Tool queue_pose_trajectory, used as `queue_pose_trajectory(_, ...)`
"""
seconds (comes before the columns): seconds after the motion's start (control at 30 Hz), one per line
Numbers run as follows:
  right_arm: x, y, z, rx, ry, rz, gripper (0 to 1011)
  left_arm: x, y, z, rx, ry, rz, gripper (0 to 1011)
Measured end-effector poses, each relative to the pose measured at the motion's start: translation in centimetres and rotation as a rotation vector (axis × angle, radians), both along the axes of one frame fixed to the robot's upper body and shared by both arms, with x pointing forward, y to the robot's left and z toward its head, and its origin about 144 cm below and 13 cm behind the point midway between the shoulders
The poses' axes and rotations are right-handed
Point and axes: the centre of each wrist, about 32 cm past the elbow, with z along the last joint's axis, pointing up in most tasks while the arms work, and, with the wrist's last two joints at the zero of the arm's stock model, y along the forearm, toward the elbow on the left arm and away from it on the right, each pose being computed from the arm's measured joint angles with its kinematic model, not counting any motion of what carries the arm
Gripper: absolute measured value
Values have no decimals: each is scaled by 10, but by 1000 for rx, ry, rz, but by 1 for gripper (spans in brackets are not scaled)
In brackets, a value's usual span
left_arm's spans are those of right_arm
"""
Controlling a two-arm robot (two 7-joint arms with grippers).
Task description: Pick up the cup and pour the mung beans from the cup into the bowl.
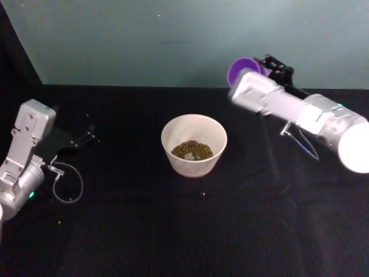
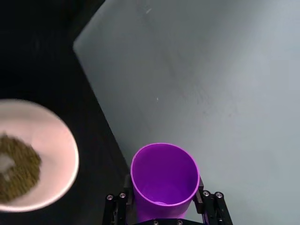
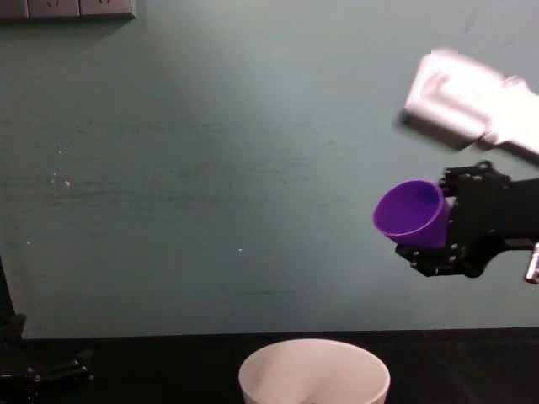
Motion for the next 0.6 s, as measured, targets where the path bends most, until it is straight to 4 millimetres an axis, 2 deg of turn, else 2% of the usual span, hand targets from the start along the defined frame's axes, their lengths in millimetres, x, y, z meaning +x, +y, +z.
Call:
queue_pose_trajectory(0.03,2,-10,-4,82,26,8,731,0,0,0,0,0,0,1000)
queue_pose_trajectory(0.07,2,-10,-4,82,26,8,731,0,0,0,0,0,0,1000)
queue_pose_trajectory(0.13,5,-25,-13,231,73,26,731,0,0,0,0,0,0,1000)
queue_pose_trajectory(0.17,5,-25,-13,231,73,26,731,0,0,0,0,0,0,1000)
queue_pose_trajectory(0.23,8,-37,-23,358,117,44,731,0,0,0,0,0,0,1000)
queue_pose_trajectory(0.6,12,-54,-56,616,251,79,731,0,0,0,0,0,0,1000)
